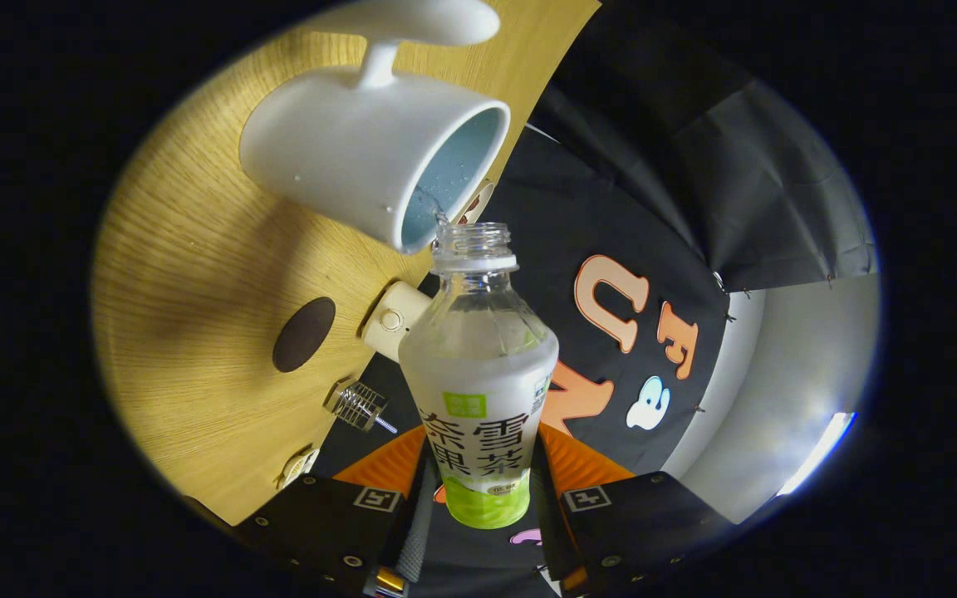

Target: Take the bottle from table, then pour the juice into the cup, finally place the bottle on the coaster

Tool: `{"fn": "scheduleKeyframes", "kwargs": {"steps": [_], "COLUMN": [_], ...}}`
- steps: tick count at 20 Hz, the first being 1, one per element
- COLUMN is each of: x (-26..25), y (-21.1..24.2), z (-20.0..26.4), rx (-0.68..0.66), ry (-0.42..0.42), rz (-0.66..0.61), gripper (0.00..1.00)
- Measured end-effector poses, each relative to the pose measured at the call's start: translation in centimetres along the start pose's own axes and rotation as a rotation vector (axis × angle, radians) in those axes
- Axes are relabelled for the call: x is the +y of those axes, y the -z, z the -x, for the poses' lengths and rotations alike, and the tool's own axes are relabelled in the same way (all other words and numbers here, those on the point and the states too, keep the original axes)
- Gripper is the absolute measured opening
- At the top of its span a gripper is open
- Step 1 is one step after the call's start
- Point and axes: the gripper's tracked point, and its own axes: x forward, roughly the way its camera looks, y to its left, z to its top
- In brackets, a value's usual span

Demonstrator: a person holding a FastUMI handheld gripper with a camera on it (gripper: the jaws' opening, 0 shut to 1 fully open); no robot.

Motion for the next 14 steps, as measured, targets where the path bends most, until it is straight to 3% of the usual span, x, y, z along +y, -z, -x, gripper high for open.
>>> {"fn": "scheduleKeyframes", "kwargs": {"steps": [14], "x": [-0.38], "y": [0.1], "z": [-0.07], "rx": [0.0], "ry": [0.01], "rz": [0.035], "gripper": [0.56]}}
